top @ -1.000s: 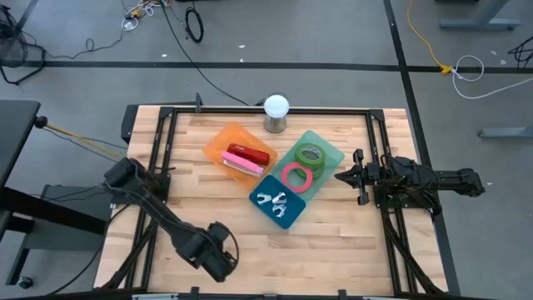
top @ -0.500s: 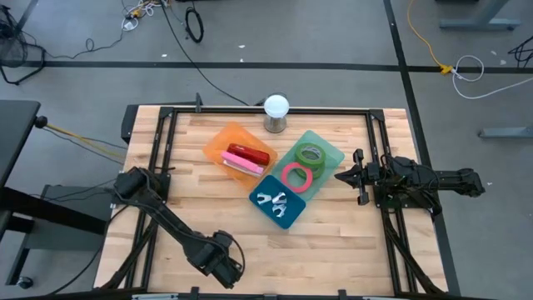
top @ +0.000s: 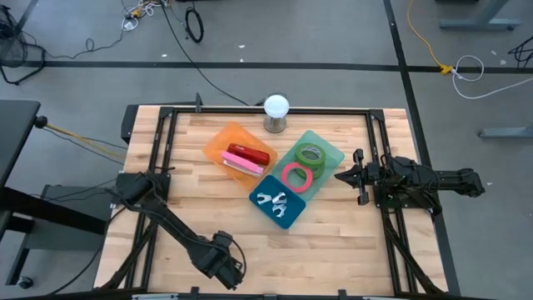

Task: Pick and place Stapler, Stapler remover, tape
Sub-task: Put the black staple remover into the blue bin

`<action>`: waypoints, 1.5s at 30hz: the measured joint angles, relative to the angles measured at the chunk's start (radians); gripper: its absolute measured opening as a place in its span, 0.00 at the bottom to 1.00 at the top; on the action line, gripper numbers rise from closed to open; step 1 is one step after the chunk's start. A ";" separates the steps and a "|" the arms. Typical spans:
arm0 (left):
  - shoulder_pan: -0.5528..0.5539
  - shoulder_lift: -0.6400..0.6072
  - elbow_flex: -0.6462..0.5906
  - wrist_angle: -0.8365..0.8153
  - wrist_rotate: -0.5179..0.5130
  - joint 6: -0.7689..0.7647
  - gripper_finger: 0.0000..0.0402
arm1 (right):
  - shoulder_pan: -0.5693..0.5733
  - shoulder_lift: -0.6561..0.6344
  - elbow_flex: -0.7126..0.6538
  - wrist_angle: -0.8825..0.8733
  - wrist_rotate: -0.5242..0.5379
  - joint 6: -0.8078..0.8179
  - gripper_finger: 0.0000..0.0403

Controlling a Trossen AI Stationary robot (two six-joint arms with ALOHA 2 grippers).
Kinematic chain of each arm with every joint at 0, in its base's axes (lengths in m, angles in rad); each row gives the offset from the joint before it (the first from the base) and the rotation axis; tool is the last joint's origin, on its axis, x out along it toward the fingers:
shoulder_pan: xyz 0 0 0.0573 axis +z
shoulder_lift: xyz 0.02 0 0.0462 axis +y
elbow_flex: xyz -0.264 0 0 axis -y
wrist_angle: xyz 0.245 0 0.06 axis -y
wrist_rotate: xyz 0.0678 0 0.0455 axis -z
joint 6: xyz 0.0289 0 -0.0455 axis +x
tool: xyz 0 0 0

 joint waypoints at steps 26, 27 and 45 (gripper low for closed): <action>0.000 0.012 0.000 0.027 -0.011 0.039 0.47 | 0.000 0.000 0.000 0.000 0.000 0.000 0.03; 0.000 0.012 0.000 0.027 -0.012 0.039 0.46 | 0.000 0.000 0.000 0.000 0.000 0.000 0.03; 0.000 -0.002 0.000 0.027 -0.051 0.089 0.39 | 0.000 0.000 0.000 0.000 0.000 0.000 0.03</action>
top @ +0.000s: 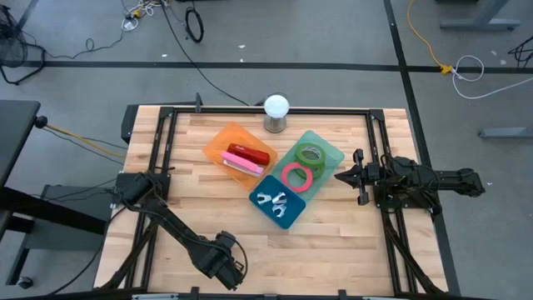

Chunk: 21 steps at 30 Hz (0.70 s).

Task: Pick and place Stapler, Stapler remover, tape
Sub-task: Put the black staple remover into the blue bin

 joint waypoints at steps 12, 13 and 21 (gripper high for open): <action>0.035 -0.041 0.002 0.002 -0.091 0.178 0.39 | 0.000 0.000 0.000 0.000 0.000 0.000 0.03; 0.042 -0.044 0.002 0.004 -0.103 0.201 0.39 | 0.000 0.000 0.000 0.000 0.000 0.000 0.03; 0.120 -0.057 0.003 0.067 -0.135 0.412 0.39 | 0.000 0.000 0.000 0.000 0.000 0.000 0.03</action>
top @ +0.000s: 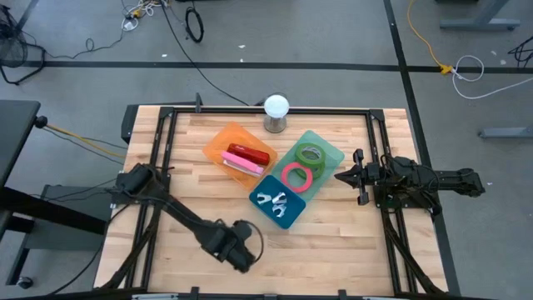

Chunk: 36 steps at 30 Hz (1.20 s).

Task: Pick and place Stapler, Stapler remover, tape
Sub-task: Put the black staple remover into the blue bin

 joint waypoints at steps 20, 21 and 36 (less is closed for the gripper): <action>0.273 -0.151 0.000 0.197 -0.079 0.592 0.39 | 0.000 0.000 0.000 0.001 0.000 0.000 0.03; 0.287 -0.153 0.000 0.219 -0.079 0.640 0.39 | 0.000 0.000 0.000 0.001 0.000 0.000 0.03; 0.437 -0.155 0.000 0.323 -0.077 1.161 0.39 | 0.000 0.000 0.000 0.001 0.000 0.000 0.03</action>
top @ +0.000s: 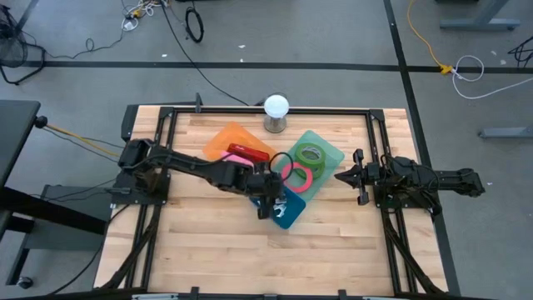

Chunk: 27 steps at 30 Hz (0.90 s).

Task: Pick and place Stapler, Stapler remover, tape
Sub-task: Put the black staple remover into the blue bin

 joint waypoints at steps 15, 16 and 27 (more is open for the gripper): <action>0.024 0.000 0.000 -0.013 0.011 -0.031 0.39 | 0.000 0.000 0.000 -0.001 0.000 0.000 0.03; 0.024 0.000 0.000 -0.021 0.012 -0.042 0.39 | 0.000 0.000 0.000 -0.001 0.000 0.000 0.03; 0.021 0.000 0.000 -0.050 0.028 -0.091 0.58 | 0.000 0.000 0.000 -0.001 0.000 0.000 0.03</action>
